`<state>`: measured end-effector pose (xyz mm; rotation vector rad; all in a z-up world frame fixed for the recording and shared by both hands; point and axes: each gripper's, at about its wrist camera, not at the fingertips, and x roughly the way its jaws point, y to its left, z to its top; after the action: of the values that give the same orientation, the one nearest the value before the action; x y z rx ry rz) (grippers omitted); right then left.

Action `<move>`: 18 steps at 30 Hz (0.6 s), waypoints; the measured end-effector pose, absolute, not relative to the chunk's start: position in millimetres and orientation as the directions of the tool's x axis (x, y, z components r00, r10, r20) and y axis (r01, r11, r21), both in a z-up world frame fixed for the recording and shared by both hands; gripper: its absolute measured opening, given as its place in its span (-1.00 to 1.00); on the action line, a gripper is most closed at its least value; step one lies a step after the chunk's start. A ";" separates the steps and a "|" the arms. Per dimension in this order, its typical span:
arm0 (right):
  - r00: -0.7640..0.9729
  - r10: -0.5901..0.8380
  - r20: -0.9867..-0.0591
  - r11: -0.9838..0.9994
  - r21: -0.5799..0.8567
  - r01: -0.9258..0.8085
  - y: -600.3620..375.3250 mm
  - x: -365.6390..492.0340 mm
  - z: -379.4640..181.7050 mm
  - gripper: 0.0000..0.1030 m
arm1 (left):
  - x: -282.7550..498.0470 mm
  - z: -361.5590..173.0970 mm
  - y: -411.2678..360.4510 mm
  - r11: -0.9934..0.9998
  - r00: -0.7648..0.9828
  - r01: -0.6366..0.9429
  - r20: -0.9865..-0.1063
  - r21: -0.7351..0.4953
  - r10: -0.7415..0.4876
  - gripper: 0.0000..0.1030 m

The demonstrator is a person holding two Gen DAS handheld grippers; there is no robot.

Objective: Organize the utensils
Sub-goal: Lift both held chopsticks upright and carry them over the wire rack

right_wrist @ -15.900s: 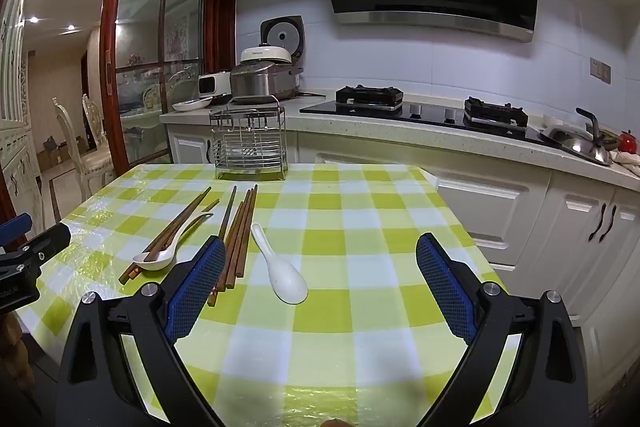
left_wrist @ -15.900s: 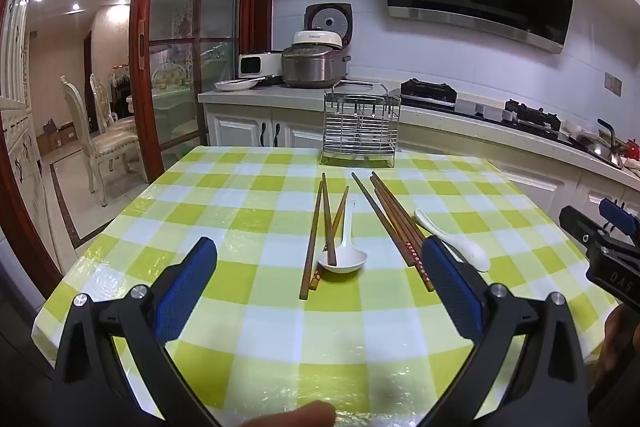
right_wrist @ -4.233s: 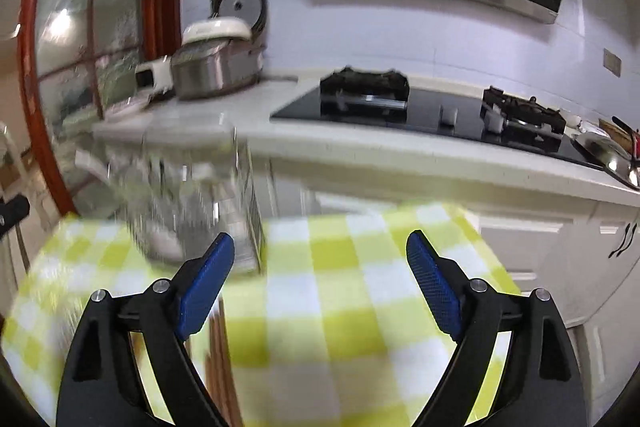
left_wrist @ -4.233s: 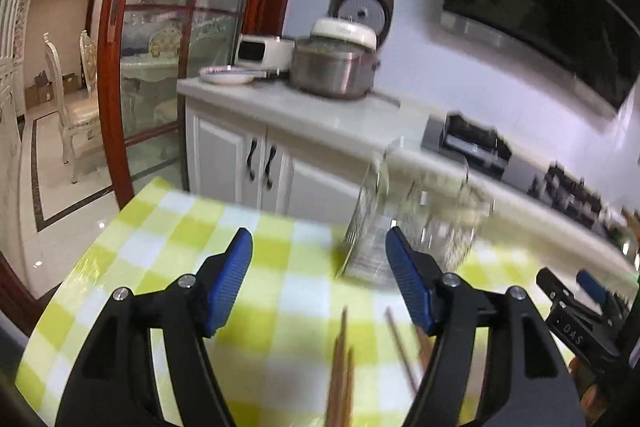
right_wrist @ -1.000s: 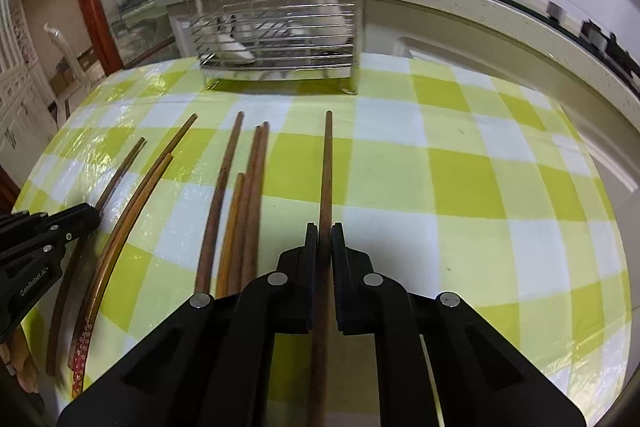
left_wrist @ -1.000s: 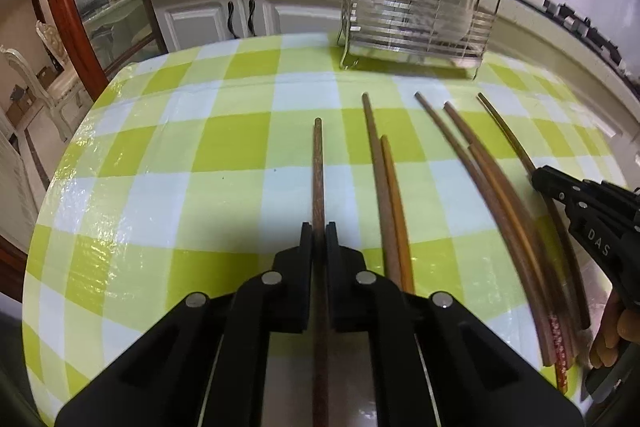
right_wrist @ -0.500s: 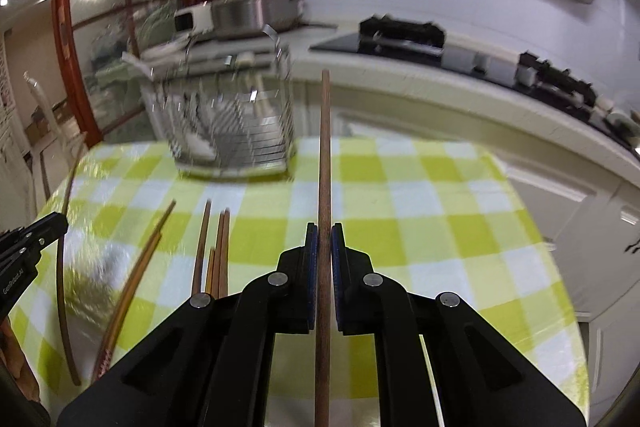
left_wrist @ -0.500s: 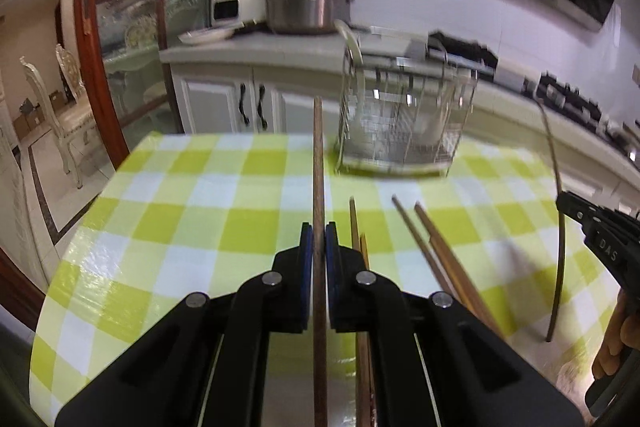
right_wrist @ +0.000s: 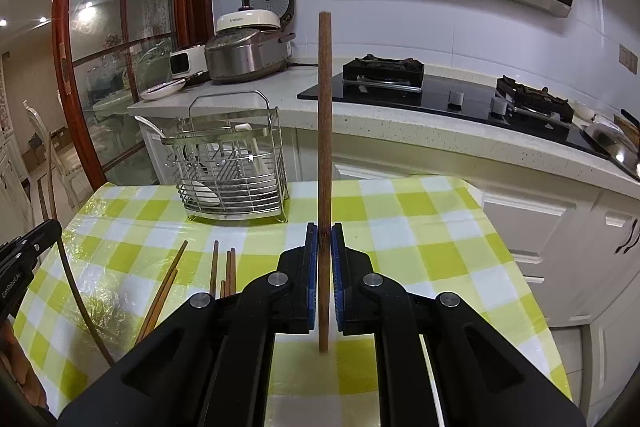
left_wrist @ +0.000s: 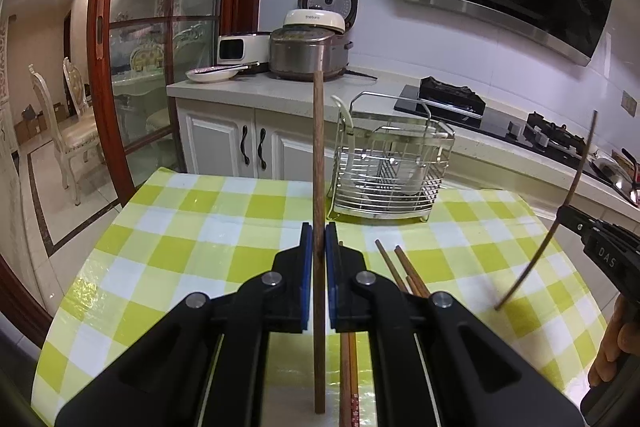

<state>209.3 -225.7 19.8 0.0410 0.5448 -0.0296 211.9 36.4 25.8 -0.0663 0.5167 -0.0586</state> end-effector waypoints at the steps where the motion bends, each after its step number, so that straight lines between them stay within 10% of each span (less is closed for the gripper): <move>1: 0.856 -0.019 -0.516 0.999 0.031 0.041 -225.7 208.4 21.1 -0.83 | 210.5 27.3 35.8 0.996 0.871 0.039 -0.486 -0.078 -0.072 -0.87; 18: 0.858 -0.021 -0.514 0.998 0.034 0.045 -227.1 205.8 25.2 -0.83 | 203.3 39.4 30.2 0.996 0.903 0.039 -0.425 -0.074 -0.067 -0.87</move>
<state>205.8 -227.1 25.2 0.0455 0.5389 -0.0342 203.3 30.2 39.4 -0.0646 0.4417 -0.0544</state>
